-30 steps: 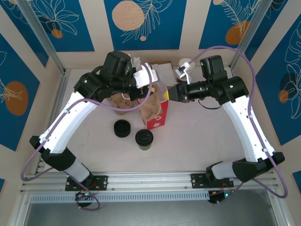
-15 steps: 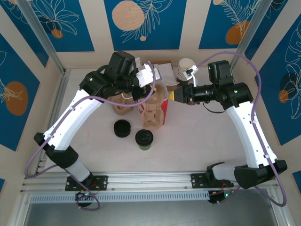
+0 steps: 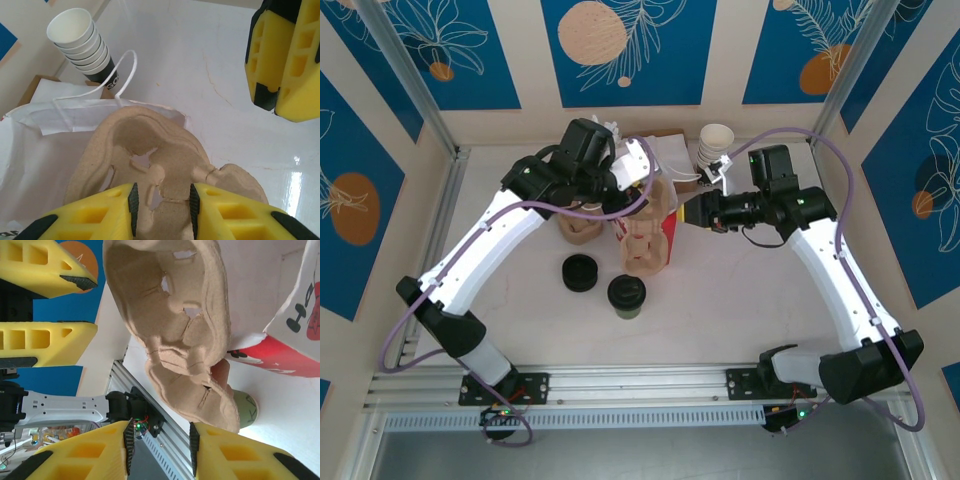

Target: Pack the takeout coffee

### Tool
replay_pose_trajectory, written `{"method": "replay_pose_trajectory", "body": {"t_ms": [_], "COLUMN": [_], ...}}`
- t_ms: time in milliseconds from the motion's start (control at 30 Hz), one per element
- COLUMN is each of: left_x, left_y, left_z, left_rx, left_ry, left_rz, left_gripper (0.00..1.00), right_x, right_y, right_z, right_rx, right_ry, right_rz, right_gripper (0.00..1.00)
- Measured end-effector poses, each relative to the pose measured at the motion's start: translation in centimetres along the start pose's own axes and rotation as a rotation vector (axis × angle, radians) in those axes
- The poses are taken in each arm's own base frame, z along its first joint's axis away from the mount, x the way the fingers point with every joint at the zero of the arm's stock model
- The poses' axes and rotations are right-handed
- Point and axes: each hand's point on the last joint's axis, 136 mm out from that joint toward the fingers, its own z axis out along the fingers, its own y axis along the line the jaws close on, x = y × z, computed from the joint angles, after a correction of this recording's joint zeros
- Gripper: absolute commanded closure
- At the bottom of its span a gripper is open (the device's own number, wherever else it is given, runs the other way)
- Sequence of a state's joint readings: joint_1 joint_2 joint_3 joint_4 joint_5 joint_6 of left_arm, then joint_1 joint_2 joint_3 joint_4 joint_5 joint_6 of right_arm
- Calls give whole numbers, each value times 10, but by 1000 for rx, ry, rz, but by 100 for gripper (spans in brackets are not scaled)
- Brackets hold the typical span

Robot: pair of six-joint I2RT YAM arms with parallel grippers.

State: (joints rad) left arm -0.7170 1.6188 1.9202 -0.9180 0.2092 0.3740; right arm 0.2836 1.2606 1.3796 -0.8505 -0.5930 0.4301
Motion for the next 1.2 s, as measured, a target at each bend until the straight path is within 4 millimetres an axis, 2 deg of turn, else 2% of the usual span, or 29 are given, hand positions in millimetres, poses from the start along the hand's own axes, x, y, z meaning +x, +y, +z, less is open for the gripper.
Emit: {"method": "replay_pose_trajectory", "body": {"t_ms": [133, 300, 467, 633, 967, 1200], "left_x": [-3, -1, 4, 8, 9, 11], "left_y": [3, 8, 14, 17, 21, 24], "left_z": [0, 1, 8, 13, 13, 14], "left_rx": [-9, -17, -21, -22, -26, -30], "left_ry": [-14, -12, 6, 18, 21, 24], "left_rz": [-19, -42, -70, -81, -94, -115], "left_gripper": [66, 66, 66, 66, 66, 66], "right_x": [1, 18, 33, 40, 56, 53], "right_y": [-10, -37, -54, -57, -62, -51], "right_z": [8, 24, 34, 44, 63, 67], "right_rx": [0, 12, 3, -30, -90, -145], "right_ry": [-6, 11, 2, 4, 19, 12], "right_rz": [0, 17, 2, -37, -103, -156], "right_gripper": [59, 52, 46, 42, 40, 40]}}
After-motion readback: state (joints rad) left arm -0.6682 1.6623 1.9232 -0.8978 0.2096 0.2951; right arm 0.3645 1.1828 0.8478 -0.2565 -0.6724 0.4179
